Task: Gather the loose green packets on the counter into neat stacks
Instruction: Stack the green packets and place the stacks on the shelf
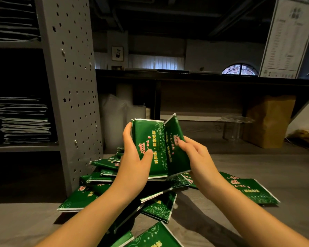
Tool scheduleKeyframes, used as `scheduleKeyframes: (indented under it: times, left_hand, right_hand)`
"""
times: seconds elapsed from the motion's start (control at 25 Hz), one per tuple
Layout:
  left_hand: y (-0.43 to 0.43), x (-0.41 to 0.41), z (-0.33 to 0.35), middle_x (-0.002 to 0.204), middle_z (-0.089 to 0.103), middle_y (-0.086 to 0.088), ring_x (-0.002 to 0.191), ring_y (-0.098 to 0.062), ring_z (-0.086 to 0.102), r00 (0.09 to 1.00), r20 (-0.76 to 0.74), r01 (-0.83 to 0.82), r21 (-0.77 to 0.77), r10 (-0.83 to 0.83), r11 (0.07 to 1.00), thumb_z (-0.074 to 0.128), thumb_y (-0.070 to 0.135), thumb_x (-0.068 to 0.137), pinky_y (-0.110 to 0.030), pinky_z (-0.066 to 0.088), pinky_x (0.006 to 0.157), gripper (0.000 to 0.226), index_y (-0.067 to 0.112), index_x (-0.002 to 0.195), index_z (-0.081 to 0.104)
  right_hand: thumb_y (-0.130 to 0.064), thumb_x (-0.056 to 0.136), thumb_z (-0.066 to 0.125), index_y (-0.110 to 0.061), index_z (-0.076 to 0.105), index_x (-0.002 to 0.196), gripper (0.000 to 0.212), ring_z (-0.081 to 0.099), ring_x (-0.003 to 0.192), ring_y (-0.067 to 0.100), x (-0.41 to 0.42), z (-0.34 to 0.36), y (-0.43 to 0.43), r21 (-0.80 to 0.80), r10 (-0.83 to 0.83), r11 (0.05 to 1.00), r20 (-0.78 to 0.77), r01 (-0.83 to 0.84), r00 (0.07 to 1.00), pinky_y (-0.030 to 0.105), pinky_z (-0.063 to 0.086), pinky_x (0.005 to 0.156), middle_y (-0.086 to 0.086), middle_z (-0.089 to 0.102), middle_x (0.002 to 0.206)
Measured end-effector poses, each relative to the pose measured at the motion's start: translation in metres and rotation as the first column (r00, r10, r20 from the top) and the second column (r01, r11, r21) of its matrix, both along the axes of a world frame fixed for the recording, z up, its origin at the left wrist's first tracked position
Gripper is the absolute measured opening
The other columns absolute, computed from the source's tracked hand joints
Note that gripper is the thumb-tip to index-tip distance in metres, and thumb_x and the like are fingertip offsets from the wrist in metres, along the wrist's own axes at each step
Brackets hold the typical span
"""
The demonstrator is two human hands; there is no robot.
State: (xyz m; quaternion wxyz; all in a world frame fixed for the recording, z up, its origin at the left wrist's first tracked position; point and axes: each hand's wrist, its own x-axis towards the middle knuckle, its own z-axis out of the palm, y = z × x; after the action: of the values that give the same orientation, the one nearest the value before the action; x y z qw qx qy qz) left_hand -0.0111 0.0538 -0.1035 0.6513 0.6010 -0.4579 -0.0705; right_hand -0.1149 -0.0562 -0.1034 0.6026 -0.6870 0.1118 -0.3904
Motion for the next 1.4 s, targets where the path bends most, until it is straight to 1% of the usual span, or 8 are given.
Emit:
scheduleKeyframes:
  times: [0.12, 0.28, 0.52, 0.64, 0.84, 1.16, 1.28, 1.4]
  left_hand:
    - [-0.001, -0.001, 0.001, 0.105, 0.048, 0.024, 0.082, 0.024, 0.053, 0.999, -0.032, 0.021, -0.019, -0.022, 1.0, 0.045, 0.001, 0.096, 0.003, 0.041, 0.064, 0.068, 0.033, 0.144, 0.009]
    - [-0.004, 0.0, 0.0, 0.106, 0.053, 0.017, 0.075, 0.021, 0.056, 0.99, -0.125, 0.052, -0.06, -0.059, 0.997, 0.041, 0.001, 0.097, 0.0, 0.042, 0.059, 0.059, 0.031, 0.142, 0.017]
    - [-0.004, -0.003, 0.002, 0.107, 0.057, 0.013, 0.075, 0.014, 0.061, 0.974, -0.2, 0.083, -0.136, -0.109, 0.987, 0.039, 0.011, 0.099, -0.006, 0.046, 0.055, 0.048, 0.033, 0.14, 0.023]
    - [-0.005, -0.005, 0.0, 0.109, 0.056, 0.015, 0.081, 0.015, 0.061, 0.976, -0.184, 0.092, -0.149, -0.119, 0.985, 0.043, 0.013, 0.097, -0.005, 0.047, 0.061, 0.055, 0.031, 0.143, 0.019]
    - [-0.006, -0.006, -0.004, 0.13, 0.049, 0.012, 0.104, 0.016, 0.052, 0.989, -0.108, 0.082, -0.125, -0.096, 0.989, 0.05, 0.013, 0.094, -0.002, 0.042, 0.087, 0.068, 0.029, 0.147, 0.011]
    - [-0.006, -0.008, -0.007, 0.108, 0.05, 0.023, 0.084, 0.02, 0.057, 0.992, -0.067, 0.104, -0.076, -0.109, 0.992, 0.046, 0.006, 0.096, -0.002, 0.045, 0.064, 0.057, 0.032, 0.138, 0.019]
    - [-0.006, -0.014, -0.01, 0.11, 0.054, 0.019, 0.084, 0.013, 0.061, 0.984, -0.081, 0.158, 0.003, -0.157, 0.987, 0.048, 0.008, 0.096, -0.006, 0.048, 0.061, 0.055, 0.038, 0.133, 0.023]
    - [-0.007, -0.021, -0.017, 0.109, 0.056, 0.019, 0.081, 0.012, 0.062, 0.979, -0.076, 0.195, 0.067, -0.19, 0.978, 0.049, 0.009, 0.096, -0.006, 0.048, 0.062, 0.057, 0.036, 0.138, 0.022]
  right_hand:
    - [-0.018, 0.099, 0.042, -0.019, 0.06, 0.122, 0.029, 0.056, 0.085, 0.006, 0.004, -0.006, 0.003, -0.155, -0.054, 0.987, -0.023, 0.05, 0.998, 0.019, 0.049, 0.068, 0.005, 0.058, 0.119]
    - [-0.021, 0.091, 0.059, -0.037, 0.05, 0.123, 0.037, 0.045, 0.106, 0.003, 0.007, -0.016, 0.005, -0.529, -0.323, 0.807, -0.022, 0.263, 0.946, 0.012, 0.036, 0.089, -0.01, 0.045, 0.118]
    - [-0.027, 0.086, 0.064, -0.035, 0.013, 0.147, 0.079, 0.041, 0.121, -0.011, 0.001, -0.013, 0.002, -0.224, -0.12, 0.97, -0.12, 0.091, 0.985, 0.003, 0.035, 0.09, -0.032, 0.04, 0.122]
    - [-0.018, 0.09, 0.059, -0.031, 0.023, 0.145, 0.067, 0.054, 0.113, -0.008, 0.006, -0.018, 0.009, -0.219, -0.024, 0.976, -0.071, 0.008, 0.997, 0.017, 0.044, 0.099, -0.023, 0.057, 0.123]
    - [-0.007, 0.094, 0.052, -0.034, 0.022, 0.143, 0.063, 0.055, 0.112, -0.009, 0.012, -0.018, 0.029, -0.225, 0.009, 0.974, -0.015, -0.012, 1.0, 0.009, 0.043, 0.092, -0.028, 0.059, 0.118]
    - [-0.018, 0.102, 0.034, -0.032, 0.039, 0.134, 0.035, 0.053, 0.112, -0.008, -0.007, 0.0, -0.005, -0.314, -0.054, 0.949, -0.193, -0.009, 0.98, 0.012, 0.042, 0.095, -0.017, 0.057, 0.124]
    - [-0.022, 0.1, 0.041, -0.025, 0.038, 0.14, 0.041, 0.051, 0.122, 0.013, -0.023, 0.001, -0.047, -0.527, -0.302, 0.847, -0.378, 0.065, 0.875, 0.039, 0.039, 0.107, 0.0, 0.054, 0.133]
    - [-0.015, 0.098, 0.046, -0.021, 0.041, 0.139, 0.042, 0.051, 0.121, 0.019, -0.043, 0.005, -0.074, -0.63, -0.467, 0.776, -0.608, -0.032, 0.642, 0.033, 0.042, 0.102, 0.005, 0.052, 0.135]
